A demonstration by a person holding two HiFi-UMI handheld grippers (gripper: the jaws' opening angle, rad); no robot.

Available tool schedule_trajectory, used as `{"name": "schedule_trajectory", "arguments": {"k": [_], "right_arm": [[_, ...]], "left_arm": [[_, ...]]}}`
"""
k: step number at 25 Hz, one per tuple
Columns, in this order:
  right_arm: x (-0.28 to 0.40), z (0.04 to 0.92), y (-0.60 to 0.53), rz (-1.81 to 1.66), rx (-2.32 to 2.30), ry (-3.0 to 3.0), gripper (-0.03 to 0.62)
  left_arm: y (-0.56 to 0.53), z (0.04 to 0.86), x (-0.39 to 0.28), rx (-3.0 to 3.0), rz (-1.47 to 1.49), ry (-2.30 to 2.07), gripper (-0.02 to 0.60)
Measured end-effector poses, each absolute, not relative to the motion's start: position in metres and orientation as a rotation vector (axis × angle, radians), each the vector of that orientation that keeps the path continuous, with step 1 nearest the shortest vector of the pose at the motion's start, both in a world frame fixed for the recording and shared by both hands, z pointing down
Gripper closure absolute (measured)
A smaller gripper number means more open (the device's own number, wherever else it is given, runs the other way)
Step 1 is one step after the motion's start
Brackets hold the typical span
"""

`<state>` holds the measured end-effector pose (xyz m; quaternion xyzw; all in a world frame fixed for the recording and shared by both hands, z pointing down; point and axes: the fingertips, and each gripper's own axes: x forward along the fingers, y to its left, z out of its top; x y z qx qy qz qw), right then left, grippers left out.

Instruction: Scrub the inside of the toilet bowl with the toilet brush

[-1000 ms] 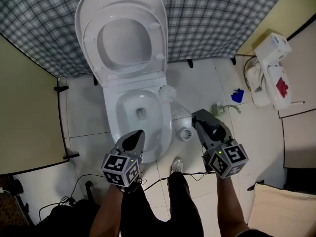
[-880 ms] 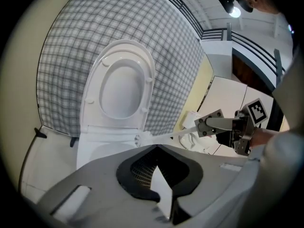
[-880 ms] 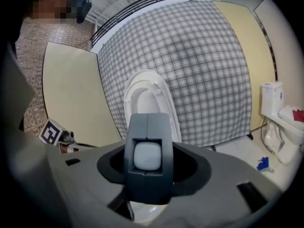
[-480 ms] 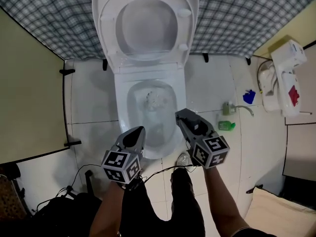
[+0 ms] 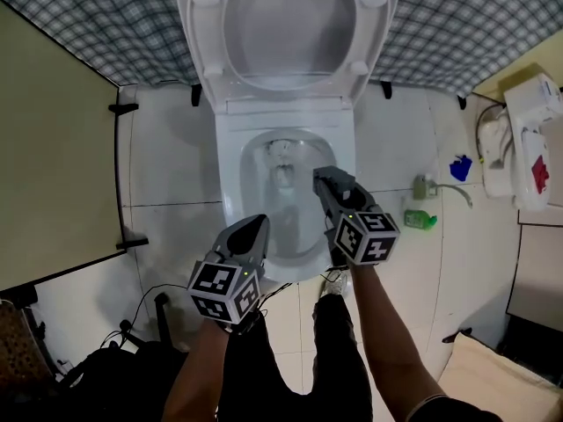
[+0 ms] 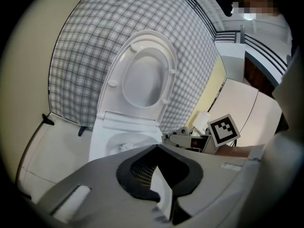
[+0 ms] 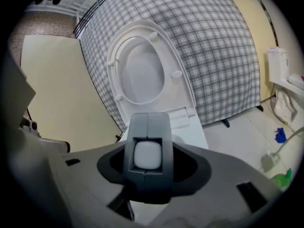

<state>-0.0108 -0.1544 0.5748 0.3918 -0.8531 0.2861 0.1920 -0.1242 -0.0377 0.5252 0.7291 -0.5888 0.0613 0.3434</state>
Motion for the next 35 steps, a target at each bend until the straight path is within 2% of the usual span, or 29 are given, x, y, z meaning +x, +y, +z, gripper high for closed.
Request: {"name": "schedule_trajectory", "arguments": {"k": [8,15,35], "right_arm": [[-0.056,0.583,-0.141,0.878,0.892,-2.453,0.382],[-0.062,0.583,-0.114,0.783,0.611,-2.454,0.382],[0.028,0.567,-0.007,0.413,-0.147,-2.279,0.405]], "left_arm": [[-0.027,0.536,-0.139,1.864,0.157,-1.532,0.572],[-0.018,0.539,-0.152,1.815,0.153,-1.579,0.572],[0.027,0.554,-0.103,1.76,0.23,-1.581,0.571]]}}
